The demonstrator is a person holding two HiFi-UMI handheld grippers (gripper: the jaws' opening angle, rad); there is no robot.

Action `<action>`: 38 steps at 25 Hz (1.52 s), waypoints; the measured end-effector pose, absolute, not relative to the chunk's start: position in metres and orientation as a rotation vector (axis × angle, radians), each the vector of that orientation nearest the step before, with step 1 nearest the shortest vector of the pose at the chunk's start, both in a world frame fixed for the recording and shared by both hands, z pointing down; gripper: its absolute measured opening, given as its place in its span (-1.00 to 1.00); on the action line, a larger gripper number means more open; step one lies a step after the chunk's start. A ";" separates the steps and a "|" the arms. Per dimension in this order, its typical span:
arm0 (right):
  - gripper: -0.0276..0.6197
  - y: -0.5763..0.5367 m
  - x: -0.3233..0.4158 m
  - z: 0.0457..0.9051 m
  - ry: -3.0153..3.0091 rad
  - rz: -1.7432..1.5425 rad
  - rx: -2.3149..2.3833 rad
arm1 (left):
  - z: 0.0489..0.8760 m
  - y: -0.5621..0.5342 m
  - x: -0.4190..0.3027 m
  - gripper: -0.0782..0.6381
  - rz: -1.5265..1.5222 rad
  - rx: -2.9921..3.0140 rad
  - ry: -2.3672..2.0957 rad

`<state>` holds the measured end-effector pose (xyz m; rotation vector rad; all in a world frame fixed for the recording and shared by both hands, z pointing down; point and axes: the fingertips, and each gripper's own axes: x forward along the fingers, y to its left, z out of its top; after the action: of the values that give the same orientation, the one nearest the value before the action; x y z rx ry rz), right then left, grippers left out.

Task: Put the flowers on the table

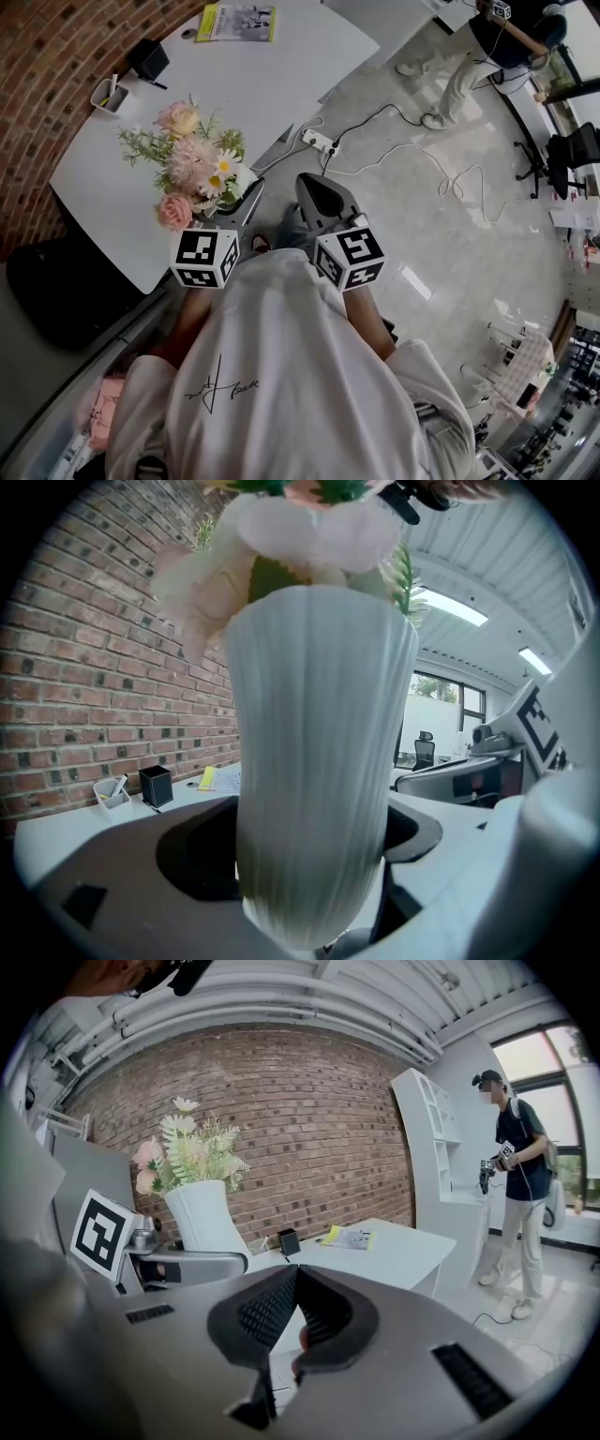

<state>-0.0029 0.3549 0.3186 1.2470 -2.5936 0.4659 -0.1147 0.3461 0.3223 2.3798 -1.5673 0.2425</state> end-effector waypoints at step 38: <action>-0.84 0.118 0.013 0.325 -2.670 0.551 1.141 | 0.327 0.130 -0.103 0.40 0.339 2.289 -1.651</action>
<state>0.0130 0.1181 0.3250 1.1415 -2.6704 0.5513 -0.1035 0.1297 0.3271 2.2890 -1.6514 0.3387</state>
